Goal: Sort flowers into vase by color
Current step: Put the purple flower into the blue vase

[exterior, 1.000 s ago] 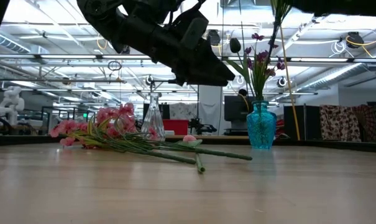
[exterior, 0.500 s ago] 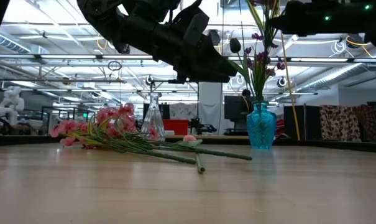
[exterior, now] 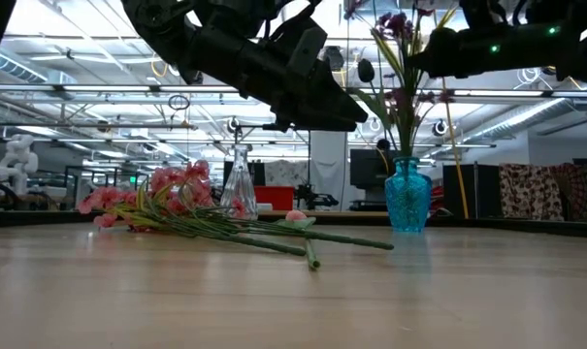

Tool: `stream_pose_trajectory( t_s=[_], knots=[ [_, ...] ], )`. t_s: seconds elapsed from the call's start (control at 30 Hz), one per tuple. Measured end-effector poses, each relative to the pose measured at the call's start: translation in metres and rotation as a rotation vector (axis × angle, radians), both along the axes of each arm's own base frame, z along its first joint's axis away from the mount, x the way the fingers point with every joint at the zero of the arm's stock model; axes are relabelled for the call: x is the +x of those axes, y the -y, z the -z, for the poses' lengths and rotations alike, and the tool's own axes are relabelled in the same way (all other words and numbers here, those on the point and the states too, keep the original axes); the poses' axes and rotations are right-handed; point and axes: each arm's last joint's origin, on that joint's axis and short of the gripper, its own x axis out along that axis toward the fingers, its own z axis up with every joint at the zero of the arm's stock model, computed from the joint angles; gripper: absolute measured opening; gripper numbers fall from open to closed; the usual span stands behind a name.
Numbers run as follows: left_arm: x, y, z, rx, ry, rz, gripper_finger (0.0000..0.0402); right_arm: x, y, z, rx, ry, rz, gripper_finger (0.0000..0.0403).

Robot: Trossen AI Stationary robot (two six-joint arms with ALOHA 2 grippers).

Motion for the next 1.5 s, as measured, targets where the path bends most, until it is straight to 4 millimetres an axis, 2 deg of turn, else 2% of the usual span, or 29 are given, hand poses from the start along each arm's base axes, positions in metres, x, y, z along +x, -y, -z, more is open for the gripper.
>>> stream_pose_trajectory(
  t_s=[0.97, 1.5],
  knots=[
    [0.0, 0.0, 0.001, -0.006, -0.006, -0.001, 0.0192, 0.005, 0.006, 0.01, 0.085, -0.003, 0.015, 0.0],
    [0.0, 0.0, 0.001, -0.005, -0.006, -0.001, 0.0192, 0.013, 0.014, 0.023, 0.139, -0.042, 0.04, 0.0]
  ],
)
